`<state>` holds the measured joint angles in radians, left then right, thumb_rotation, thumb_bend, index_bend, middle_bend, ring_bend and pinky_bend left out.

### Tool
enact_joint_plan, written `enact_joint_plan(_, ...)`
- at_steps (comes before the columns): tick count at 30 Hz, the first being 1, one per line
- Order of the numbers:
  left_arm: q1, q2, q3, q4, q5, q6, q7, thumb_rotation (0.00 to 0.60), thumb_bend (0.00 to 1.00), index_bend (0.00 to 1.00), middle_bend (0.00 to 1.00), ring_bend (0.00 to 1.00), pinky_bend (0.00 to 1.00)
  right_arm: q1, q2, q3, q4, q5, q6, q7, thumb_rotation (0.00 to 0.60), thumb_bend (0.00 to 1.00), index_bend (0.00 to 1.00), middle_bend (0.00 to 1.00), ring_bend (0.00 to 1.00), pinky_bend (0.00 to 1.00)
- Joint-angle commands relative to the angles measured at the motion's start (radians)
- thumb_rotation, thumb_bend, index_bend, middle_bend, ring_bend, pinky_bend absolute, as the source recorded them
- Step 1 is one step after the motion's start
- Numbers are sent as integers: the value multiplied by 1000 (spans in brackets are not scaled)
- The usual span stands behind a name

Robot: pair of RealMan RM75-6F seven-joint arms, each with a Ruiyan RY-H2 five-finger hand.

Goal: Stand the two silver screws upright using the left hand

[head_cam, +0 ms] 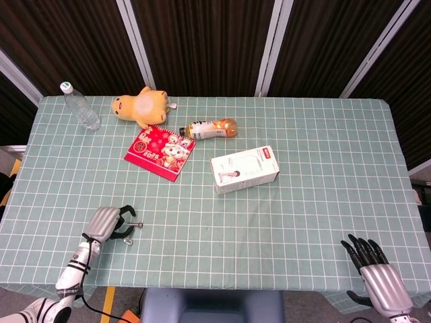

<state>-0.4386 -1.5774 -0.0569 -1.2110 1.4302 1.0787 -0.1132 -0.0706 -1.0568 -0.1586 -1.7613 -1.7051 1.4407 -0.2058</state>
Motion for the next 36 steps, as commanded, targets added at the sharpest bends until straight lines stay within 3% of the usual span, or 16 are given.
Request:
enact_joint_plan(1,-1,-7,4,9,1,0,5,600,329,454,1000,1000,1000,1,0,0,0,0,-1,0,600,156,0,0,0,0)
enact_joint_plan(16,-4,-36,12,64,-13,-10,33,600,324,517,1000,1000,1000,0,0,0,-1,2,1,0,600,156,0,0,0,0)
enact_joint_plan(36,-6,-30,11,47,-29,-12,70,600,447,562,1000,1000,1000,0,0,1,-1,5,1,-3,600,156,0,0,0,0)
